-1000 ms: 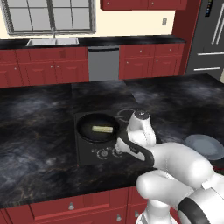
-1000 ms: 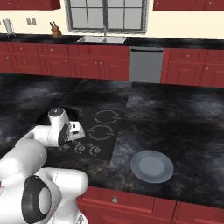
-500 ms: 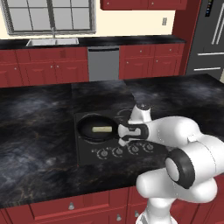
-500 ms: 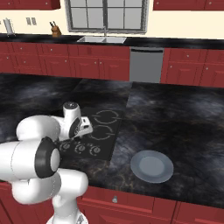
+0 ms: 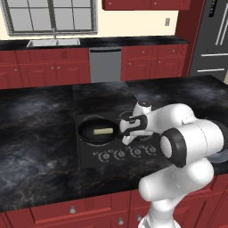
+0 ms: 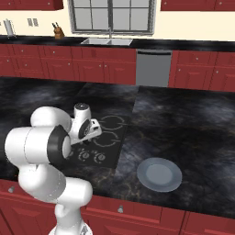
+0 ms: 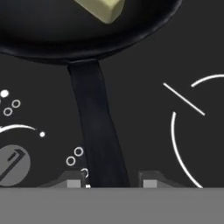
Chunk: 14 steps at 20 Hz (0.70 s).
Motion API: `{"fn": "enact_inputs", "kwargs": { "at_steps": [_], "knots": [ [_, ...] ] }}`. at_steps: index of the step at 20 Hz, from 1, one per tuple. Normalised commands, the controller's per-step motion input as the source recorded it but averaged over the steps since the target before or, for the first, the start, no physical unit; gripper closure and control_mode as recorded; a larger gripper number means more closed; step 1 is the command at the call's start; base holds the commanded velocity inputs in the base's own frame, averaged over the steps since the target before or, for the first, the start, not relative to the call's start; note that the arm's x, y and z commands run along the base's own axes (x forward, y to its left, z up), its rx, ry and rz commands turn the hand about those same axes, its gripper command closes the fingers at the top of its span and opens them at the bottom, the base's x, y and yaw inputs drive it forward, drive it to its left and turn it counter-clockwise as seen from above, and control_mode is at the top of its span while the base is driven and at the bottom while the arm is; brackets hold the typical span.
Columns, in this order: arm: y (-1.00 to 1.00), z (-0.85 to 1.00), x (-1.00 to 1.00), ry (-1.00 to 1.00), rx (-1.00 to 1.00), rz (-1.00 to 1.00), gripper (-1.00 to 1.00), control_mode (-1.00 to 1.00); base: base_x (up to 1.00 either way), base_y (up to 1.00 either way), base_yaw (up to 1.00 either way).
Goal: Pick up the butter stick and place it in the pan. Then turn on the burner for the pan.
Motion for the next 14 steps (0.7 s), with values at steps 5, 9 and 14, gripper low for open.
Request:
{"fn": "enact_inputs", "kwargs": {
  "at_steps": [5, 9, 14],
  "knots": [
    [-0.01, -0.09, 0.27, 0.00, -0.03, 0.11, 1.00, -1.00, 0.00, 0.00, 0.00],
    [0.00, -0.14, 0.27, 0.00, -0.04, 0.10, 1.00, -1.00, 0.00, 0.00, 0.00],
    [-0.07, -0.15, 0.20, 0.00, -0.03, 0.08, 1.00, -1.00, 0.00, 0.00, 0.00]
  ]
}}
